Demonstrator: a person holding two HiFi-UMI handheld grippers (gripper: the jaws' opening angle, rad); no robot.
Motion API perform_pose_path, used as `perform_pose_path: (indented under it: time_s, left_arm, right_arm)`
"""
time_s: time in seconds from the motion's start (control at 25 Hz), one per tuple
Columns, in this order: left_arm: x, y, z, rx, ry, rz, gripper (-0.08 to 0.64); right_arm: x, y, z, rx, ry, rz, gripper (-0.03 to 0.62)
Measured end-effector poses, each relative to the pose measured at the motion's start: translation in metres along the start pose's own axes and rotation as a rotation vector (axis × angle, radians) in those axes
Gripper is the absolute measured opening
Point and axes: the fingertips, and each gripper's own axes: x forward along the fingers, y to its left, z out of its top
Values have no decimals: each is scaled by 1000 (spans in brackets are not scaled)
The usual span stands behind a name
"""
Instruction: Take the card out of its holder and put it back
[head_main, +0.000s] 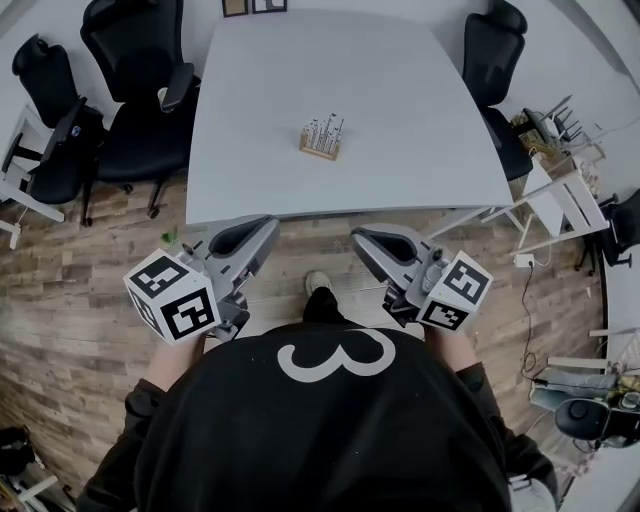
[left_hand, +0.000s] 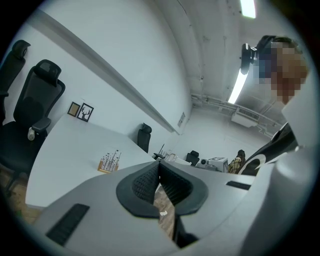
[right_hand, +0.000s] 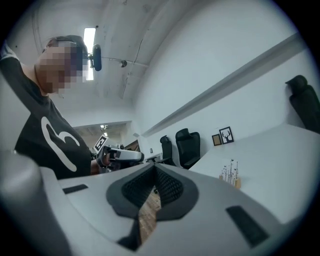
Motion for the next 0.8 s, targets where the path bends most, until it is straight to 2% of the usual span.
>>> perform_pose_path:
  time_s: [0.8]
  left_arm:
    - [-10, -23, -20, 5, 23, -51, 11]
  right_arm:
    - [-14, 25, -10, -6, 17, -40, 8]
